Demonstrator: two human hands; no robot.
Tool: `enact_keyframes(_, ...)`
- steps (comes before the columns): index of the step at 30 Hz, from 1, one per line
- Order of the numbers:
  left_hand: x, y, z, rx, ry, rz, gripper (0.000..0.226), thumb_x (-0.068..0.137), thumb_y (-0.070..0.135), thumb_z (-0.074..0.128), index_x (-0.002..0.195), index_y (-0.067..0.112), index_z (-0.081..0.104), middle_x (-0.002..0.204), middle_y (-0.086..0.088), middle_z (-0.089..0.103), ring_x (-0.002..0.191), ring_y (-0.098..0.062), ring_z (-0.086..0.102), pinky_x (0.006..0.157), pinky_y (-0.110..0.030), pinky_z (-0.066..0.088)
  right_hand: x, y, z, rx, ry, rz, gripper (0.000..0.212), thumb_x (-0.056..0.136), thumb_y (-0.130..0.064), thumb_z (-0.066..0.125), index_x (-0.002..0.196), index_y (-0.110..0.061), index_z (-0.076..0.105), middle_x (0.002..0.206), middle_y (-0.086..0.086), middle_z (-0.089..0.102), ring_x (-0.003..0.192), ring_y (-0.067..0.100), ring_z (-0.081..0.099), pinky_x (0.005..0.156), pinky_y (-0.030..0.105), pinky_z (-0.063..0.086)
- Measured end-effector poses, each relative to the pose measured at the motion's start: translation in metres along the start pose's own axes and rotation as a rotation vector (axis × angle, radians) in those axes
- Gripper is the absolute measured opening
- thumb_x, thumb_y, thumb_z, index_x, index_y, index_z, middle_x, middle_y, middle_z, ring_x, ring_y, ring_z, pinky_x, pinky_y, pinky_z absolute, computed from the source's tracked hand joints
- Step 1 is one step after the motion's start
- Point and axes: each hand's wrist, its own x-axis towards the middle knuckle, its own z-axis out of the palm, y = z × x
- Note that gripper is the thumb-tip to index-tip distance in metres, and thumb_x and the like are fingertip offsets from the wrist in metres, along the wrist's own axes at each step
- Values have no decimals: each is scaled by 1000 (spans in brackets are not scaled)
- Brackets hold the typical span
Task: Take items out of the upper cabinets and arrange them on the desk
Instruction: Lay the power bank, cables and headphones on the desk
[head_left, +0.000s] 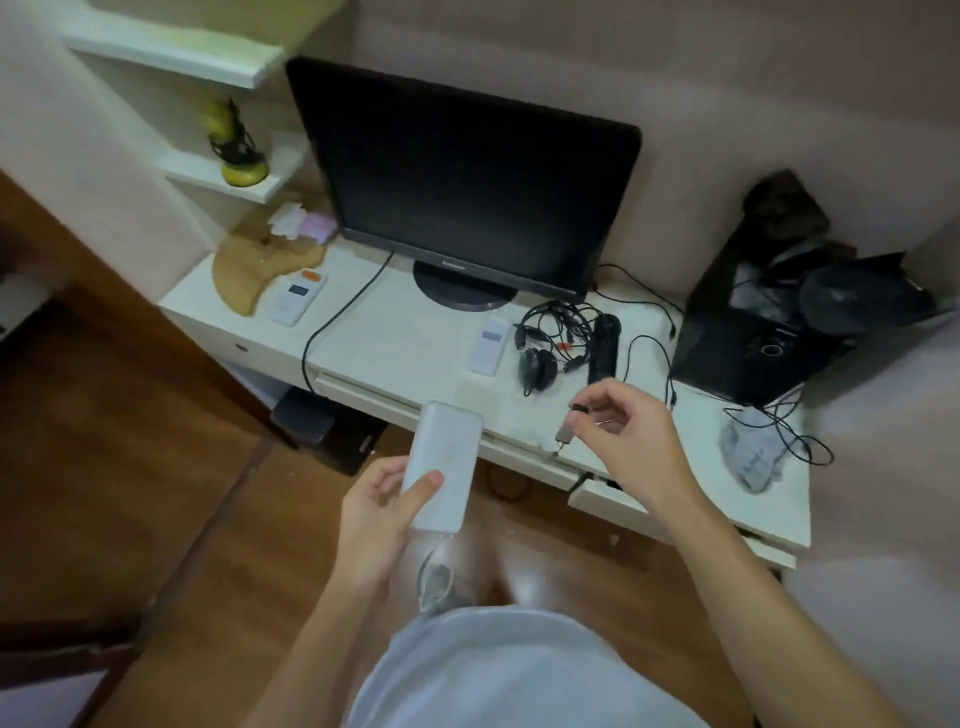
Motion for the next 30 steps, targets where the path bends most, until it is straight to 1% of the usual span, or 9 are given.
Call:
enact_keyframes(5,62,9,-45,58,-23,-14,15,86,9,75,98,12,68,91,0,75,78,-8,73,57,-18,55,26,-6,52,47,43,52,11,85,-8,75,85,-19,72,84,-8,71,75,5,59,73,22,51)
enact_keyframes(8,96,16,-58,96,-61,-21,18,87,12,75,102,8,67,94,-4,76,83,-15,73,64,-25,58,27,1,69,77,84,109,11,85,-6,75,85,-17,72,81,-9,70,73,4,58,75,24,52)
enact_keyframes(10,116,22,-60,121,-88,-20,21,86,16,76,103,8,67,98,-5,75,87,-18,73,70,-29,59,24,6,73,84,110,144,13,85,-4,75,84,-17,71,79,-8,69,73,6,59,75,26,53)
enact_keyframes(14,147,34,-50,106,-133,-35,17,87,13,75,102,10,68,93,-2,77,82,-14,74,64,-21,56,27,18,73,47,146,184,17,83,-4,76,82,-19,71,78,-8,70,73,9,60,74,27,54)
enact_keyframes(18,175,36,-34,80,-137,-71,18,86,11,76,102,7,69,95,-11,77,85,-23,73,72,-33,57,41,26,73,55,148,203,19,83,0,75,80,-18,71,74,2,67,67,7,56,67,21,48)
enact_keyframes(20,188,36,-29,68,-129,-78,20,85,13,77,103,8,69,98,-12,76,89,-27,73,73,-35,57,57,26,77,75,125,205,19,83,2,74,80,-16,70,73,9,64,64,5,54,64,17,45)
enact_keyframes(24,206,48,-27,80,-69,-77,21,86,13,77,104,9,69,100,-8,76,91,-24,73,73,-31,60,101,20,95,78,24,198,17,83,-1,76,82,-18,71,68,-4,61,63,4,54,64,16,45)
enact_keyframes(27,218,54,-38,84,0,-85,21,84,15,79,103,11,70,97,-6,77,90,-26,74,82,-44,60,144,8,115,35,-80,179,17,83,-6,77,81,-22,72,73,0,64,64,5,58,66,21,49)
enact_keyframes(30,226,62,-56,61,64,-79,21,83,18,79,102,12,70,96,-6,77,86,-26,74,75,-41,61,188,-8,137,-72,-172,128,14,84,-17,77,82,-30,71,77,-9,67,75,7,63,73,27,54)
